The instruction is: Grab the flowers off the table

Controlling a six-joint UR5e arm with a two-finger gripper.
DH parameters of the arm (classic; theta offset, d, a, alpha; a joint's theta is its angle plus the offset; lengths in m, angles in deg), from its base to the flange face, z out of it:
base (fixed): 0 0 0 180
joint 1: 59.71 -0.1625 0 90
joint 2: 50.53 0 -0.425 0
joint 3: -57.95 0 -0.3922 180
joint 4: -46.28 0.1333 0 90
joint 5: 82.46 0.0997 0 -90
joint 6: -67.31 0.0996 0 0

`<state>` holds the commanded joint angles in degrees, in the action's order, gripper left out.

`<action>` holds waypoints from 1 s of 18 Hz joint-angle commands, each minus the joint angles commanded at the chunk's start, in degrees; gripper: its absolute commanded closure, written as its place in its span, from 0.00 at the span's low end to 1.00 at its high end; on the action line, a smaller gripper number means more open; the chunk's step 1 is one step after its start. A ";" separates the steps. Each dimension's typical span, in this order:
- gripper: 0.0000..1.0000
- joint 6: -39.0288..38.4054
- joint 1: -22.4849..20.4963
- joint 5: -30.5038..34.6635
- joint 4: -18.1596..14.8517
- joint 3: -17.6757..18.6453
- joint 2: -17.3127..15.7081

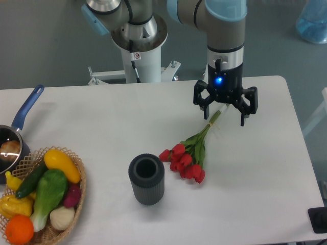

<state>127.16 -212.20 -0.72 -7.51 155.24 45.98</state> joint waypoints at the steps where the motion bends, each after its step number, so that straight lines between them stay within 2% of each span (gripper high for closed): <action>1: 0.00 0.35 0.00 0.26 0.00 0.09 0.00; 6: 0.00 4.30 0.44 0.53 0.18 0.17 -0.26; 12: 0.00 4.04 0.00 -0.88 3.78 4.39 -0.26; 16: 0.00 4.83 -0.17 0.96 3.52 8.69 -0.27; 18: 0.00 6.58 -0.61 1.93 1.86 9.40 0.09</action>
<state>133.74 -212.82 1.21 -5.65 164.64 46.06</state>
